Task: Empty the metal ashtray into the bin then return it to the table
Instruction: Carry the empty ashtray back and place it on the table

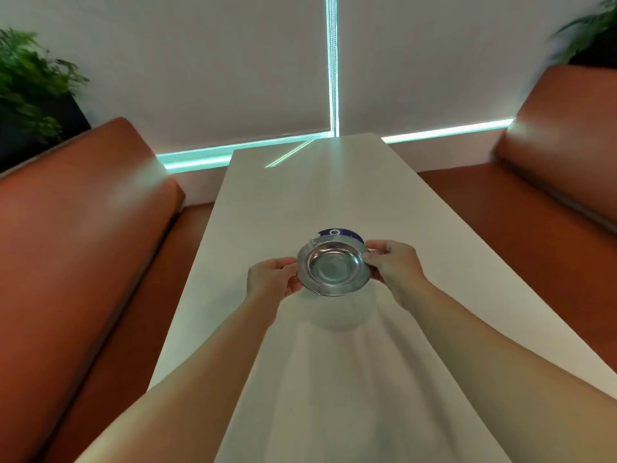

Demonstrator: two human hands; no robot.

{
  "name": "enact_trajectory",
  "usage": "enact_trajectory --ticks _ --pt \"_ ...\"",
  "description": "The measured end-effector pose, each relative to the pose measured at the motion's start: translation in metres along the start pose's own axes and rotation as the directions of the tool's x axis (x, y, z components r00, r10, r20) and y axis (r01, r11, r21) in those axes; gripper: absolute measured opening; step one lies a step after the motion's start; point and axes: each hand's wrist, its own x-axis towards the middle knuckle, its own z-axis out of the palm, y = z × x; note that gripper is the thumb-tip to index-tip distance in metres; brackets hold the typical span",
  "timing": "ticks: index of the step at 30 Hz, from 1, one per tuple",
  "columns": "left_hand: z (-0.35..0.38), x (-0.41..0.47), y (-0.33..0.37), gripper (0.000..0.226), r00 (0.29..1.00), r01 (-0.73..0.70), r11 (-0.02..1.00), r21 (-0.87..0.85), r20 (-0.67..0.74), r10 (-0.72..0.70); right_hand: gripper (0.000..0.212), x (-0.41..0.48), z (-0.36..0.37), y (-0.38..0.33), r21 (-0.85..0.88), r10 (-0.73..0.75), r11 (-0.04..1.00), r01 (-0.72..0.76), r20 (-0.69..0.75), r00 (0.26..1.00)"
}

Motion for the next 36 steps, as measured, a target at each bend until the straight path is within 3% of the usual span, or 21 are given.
enact_trajectory --ticks 11,36 --pt "0.032 0.075 -0.022 0.022 0.999 -0.035 0.998 0.043 -0.014 0.036 0.036 0.068 0.007 0.019 -0.064 -0.032 0.998 0.028 -0.052 0.998" --pt "0.050 0.137 -0.037 0.021 0.983 -0.109 0.985 0.137 -0.132 0.127 0.030 0.128 0.017 0.039 -0.247 -0.072 0.968 0.034 -0.146 0.987"
